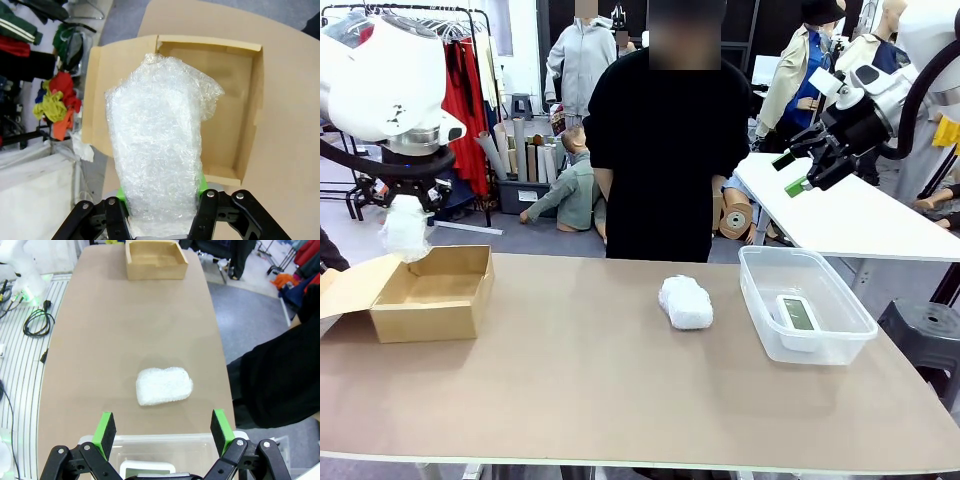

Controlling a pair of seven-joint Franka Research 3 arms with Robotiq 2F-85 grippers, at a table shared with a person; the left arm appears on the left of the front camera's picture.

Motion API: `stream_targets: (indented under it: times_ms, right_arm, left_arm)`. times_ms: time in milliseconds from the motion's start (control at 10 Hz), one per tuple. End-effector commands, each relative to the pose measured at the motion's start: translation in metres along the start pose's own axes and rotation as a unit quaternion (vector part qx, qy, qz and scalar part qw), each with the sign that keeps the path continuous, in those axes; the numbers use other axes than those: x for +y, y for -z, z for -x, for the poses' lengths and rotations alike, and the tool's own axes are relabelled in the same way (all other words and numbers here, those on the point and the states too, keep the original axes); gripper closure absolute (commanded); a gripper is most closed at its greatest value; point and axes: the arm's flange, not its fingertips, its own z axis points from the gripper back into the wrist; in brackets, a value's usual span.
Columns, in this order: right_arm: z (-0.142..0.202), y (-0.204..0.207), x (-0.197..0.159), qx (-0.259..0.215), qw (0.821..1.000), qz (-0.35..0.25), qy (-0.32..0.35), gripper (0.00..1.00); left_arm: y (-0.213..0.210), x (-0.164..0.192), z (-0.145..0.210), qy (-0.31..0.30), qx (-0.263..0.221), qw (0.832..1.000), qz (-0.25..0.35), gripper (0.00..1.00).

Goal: Separate and place wrapped and unwrapped clocks.
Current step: If the picked Digital clock is wrapped, place it in the Package Box ; if not, place it in the Organizing box.

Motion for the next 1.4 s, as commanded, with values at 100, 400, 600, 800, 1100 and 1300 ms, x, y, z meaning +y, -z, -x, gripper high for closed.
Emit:
stream_targets:
  times_ms: [100,400,600,800,1100,1300]
  right_arm:
    - [-0.001,-0.001,0.000,0.000,1.000,0.000,-0.001,0.00]
    - [-0.001,-0.001,0.000,0.000,1.000,0.000,-0.001,0.00]
    - [-0.001,-0.001,0.000,0.000,1.000,0.000,-0.001,0.00]
    - [-0.001,-0.001,0.000,0.000,1.000,0.000,-0.001,0.00]
    - [-0.001,-0.001,0.000,0.000,1.000,0.000,-0.001,0.00]
    - [-0.001,-0.001,0.000,0.000,1.000,0.000,-0.001,0.00]
  left_arm:
    - [0.040,0.007,-0.004,0.057,-0.002,0.998,0.012,1.00]
    - [0.079,0.004,0.002,0.067,0.031,0.997,0.021,1.00]
    - [0.107,0.001,0.002,0.072,0.037,0.996,0.048,1.00]
    - [0.123,-0.004,0.002,0.065,0.049,0.995,0.058,1.00]
    - [0.141,-0.005,-0.001,0.061,0.054,0.996,0.042,1.00]
    - [0.152,-0.007,-0.006,0.067,0.059,0.995,0.038,1.00]
